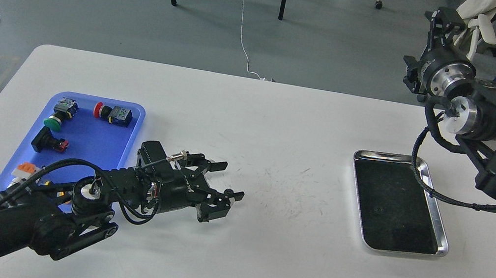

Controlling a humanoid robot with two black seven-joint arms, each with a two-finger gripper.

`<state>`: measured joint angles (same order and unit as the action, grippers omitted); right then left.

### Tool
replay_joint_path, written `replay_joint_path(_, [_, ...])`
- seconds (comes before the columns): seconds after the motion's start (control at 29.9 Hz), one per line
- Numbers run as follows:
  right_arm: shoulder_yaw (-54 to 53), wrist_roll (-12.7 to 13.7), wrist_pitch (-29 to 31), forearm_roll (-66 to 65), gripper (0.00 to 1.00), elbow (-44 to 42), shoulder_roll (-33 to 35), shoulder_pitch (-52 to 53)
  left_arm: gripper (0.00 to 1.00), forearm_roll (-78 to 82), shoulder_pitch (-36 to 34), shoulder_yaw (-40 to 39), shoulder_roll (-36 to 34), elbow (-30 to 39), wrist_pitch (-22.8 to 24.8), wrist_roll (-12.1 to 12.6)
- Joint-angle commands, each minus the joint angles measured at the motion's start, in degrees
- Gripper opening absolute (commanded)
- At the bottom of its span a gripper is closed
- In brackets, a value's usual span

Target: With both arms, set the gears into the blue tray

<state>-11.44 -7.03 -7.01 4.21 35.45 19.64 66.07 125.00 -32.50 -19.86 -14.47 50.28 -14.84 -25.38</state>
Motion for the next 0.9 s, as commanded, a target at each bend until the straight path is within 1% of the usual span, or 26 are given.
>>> replay_joint_path(0.0, [0.37,0.0,-0.02,0.01,0.99,-0.03,0.04,0.12,0.84,0.0,0.6,0.26,0.06,-0.19,-0.72,-1.42])
replay_joint_path(0.03, [0.37,0.0,-0.02,0.01,0.99,-0.03,-0.04,0.03,0.83,0.0,0.69,0.26,0.06,-0.27,-0.72,-1.95])
replay_joint_path(0.07, [0.37,0.0,-0.02,0.01,0.99,-0.11,-0.05,0.03,0.78,0.0,0.69,0.61,0.06,-0.28,-0.72,-2.39])
replay_joint_path(0.1, [0.37,0.0,-0.02,0.01,0.99,-0.11,-0.05,0.03,0.77,0.0,0.69,1.13,0.15,-0.36,-0.72,-2.62])
replay_joint_path(0.47, [0.46,0.0,-0.02,0.01,0.99,-0.11,-0.05,-0.06,0.68,0.0,0.6,1.84,1.38,-3.17,-2.3,-2.62])
replay_joint_path(0.6, [0.46,0.0,0.07,0.01,0.99,-0.03,-0.04,-0.06,0.6,0.0,0.51,2.19,1.29,-3.35,-2.3,-2.62])
replay_joint_path(0.74, [0.46,0.0,0.07,0.01,0.99,-0.03,-0.05,-0.06,0.56,0.0,0.51,2.28,1.38,-3.44,-2.3,-2.62])
replay_joint_path(0.8, [0.46,-0.09,0.07,0.01,0.99,-0.03,-0.05,-0.06,0.46,0.0,0.51,2.28,1.29,-3.61,-2.3,-2.62])
replay_joint_path(0.87, [0.46,-0.09,0.07,0.01,0.99,-0.03,-0.05,-0.15,0.46,0.0,0.51,2.28,1.38,-4.14,-2.3,-2.62])
